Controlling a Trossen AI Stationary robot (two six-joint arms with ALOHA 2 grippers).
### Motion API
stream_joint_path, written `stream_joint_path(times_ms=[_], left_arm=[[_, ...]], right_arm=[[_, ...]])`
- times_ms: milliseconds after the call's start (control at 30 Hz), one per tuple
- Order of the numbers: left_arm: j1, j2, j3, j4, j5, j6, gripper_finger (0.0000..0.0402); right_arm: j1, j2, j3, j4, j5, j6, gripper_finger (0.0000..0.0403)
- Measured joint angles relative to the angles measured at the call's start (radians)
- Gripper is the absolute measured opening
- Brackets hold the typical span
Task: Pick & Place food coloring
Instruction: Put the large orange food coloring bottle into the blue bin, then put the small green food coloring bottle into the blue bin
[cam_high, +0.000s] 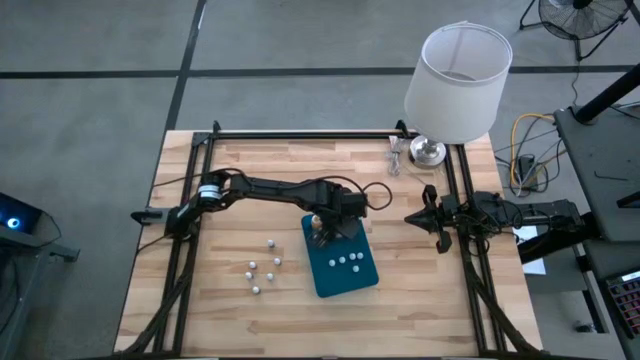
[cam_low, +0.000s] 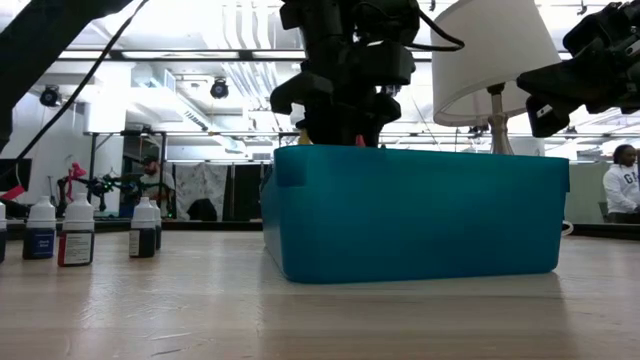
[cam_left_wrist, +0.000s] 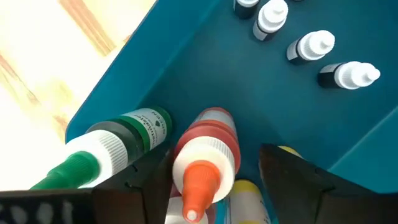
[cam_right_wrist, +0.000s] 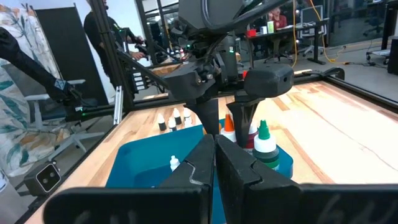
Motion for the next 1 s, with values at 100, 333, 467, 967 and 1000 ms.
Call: stream_joint_path(times_ms=[100, 333, 467, 967, 1000], left_arm=[[-0.002, 0.0, 0.001, -0.006, -0.002, 0.003, 0.0204], [-0.002, -0.003, 0.023, -0.016, -0.014, 0.03, 0.0204], [-0.002, -0.003, 0.029, -0.017, -0.021, 0.032, 0.0204], [-0.002, -0.006, 0.139, -0.084, -0.044, -0.022, 0.0204], [-0.002, -0.009, 0.148, -0.089, -0.044, -0.028, 0.0204]], right_arm=[[0.0, 0.0, 0.0, 0.0, 0.0, 0.0, 0.0009], [0.0, 0.0, 0.0, 0.0, 0.0, 0.0, 0.0009], [0.0, 0.0, 0.0, 0.0, 0.0, 0.0, 0.0009], [0.0, 0.0, 0.0, 0.0, 0.0, 0.0, 0.0009], [0.0, 0.0, 0.0, 0.0, 0.0, 0.0, 0.0009]])
